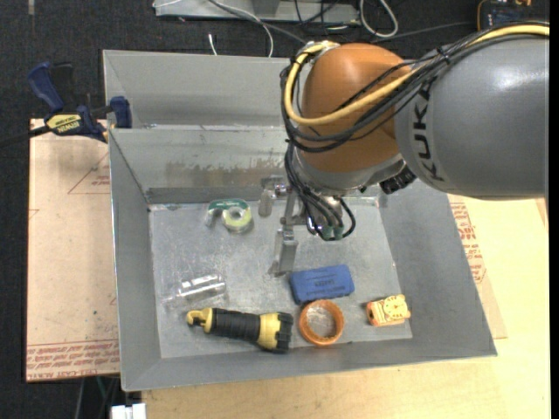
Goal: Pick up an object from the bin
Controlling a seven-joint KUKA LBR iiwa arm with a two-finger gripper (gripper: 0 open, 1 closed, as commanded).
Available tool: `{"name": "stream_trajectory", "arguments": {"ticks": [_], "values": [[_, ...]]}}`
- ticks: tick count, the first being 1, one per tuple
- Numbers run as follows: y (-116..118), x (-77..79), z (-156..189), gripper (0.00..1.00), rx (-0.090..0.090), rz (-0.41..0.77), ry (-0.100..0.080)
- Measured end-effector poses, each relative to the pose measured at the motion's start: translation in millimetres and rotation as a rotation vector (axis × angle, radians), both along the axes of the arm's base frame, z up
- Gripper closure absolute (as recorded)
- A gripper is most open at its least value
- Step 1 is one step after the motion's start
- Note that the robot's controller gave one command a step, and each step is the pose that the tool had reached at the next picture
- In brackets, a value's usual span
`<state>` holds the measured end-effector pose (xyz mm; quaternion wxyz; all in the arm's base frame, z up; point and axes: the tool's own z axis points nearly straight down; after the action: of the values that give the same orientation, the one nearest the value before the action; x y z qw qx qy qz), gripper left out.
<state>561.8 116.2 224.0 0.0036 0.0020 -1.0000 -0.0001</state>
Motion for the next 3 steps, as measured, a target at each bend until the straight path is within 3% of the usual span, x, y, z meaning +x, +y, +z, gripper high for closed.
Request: {"name": "stream_trajectory", "arguments": {"ticks": [1, 2, 3], "values": [[-0.9, 1.4, 4.8, 0.00, 0.001, -0.004, -0.008], [53.3, -39.3, -122.4, 0.00, 0.002, -0.133, -0.009], [67.7, -13.3, -72.9, 0.00, 0.003, -0.175, -0.020]]}}
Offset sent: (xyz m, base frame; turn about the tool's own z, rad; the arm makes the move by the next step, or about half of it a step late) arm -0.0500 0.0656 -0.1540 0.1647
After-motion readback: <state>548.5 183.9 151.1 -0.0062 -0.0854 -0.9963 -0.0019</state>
